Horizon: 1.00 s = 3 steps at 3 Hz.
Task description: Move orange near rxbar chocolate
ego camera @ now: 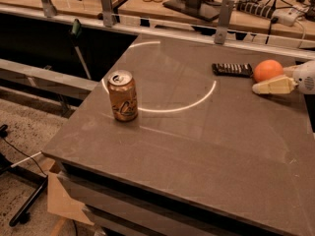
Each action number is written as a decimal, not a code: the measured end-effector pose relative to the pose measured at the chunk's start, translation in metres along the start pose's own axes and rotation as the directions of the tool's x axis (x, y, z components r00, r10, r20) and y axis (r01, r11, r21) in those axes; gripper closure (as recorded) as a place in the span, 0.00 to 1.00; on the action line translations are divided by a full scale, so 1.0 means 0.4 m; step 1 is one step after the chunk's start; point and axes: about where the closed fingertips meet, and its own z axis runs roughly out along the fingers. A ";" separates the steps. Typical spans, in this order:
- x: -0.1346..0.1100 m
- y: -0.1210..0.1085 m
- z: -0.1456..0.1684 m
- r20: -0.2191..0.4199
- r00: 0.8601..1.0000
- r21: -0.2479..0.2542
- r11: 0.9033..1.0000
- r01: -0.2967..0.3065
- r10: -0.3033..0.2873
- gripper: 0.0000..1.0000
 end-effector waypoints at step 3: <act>0.041 0.070 -0.185 -0.010 1.000 0.087 0.996 0.001 0.000 0.00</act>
Offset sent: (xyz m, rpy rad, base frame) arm -0.0752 -0.0183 0.0254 -0.0341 -0.0175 -0.0428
